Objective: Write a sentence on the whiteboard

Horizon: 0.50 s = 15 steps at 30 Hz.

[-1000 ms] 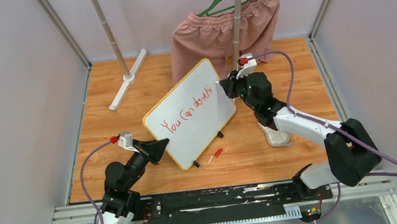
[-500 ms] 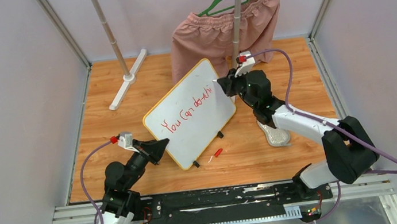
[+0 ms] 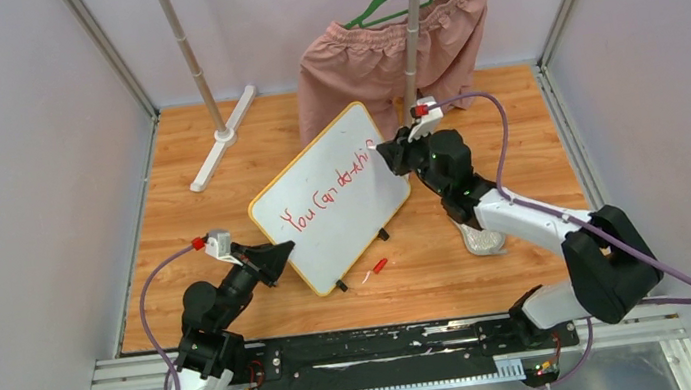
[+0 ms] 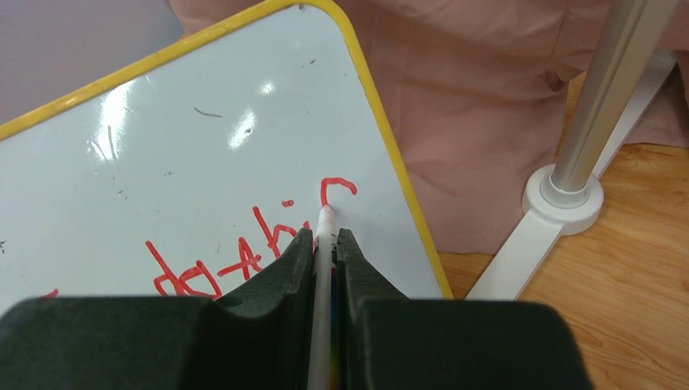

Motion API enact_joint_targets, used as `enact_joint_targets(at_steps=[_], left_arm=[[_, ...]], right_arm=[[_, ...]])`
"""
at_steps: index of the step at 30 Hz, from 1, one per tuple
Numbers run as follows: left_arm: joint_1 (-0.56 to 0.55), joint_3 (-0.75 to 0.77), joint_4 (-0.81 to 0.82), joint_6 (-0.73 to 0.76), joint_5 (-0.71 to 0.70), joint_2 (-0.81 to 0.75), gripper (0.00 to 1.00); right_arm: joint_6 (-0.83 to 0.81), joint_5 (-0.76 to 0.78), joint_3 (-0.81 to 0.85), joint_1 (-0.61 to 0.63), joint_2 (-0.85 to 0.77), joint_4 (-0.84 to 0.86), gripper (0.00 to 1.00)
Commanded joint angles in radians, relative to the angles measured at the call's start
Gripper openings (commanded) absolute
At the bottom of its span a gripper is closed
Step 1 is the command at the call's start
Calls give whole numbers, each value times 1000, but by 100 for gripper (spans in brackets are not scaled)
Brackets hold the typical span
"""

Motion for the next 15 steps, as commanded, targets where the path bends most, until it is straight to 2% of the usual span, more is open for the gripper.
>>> enact_joint_targets(at_steps=[1, 15], left_arm=[[-13, -78, -53, 49, 29, -59, 0], [-13, -77, -54, 49, 30, -54, 0]], right_arm=[[9, 8, -46, 18, -24, -15, 0], [5, 94, -33, 1, -22, -84, 0]])
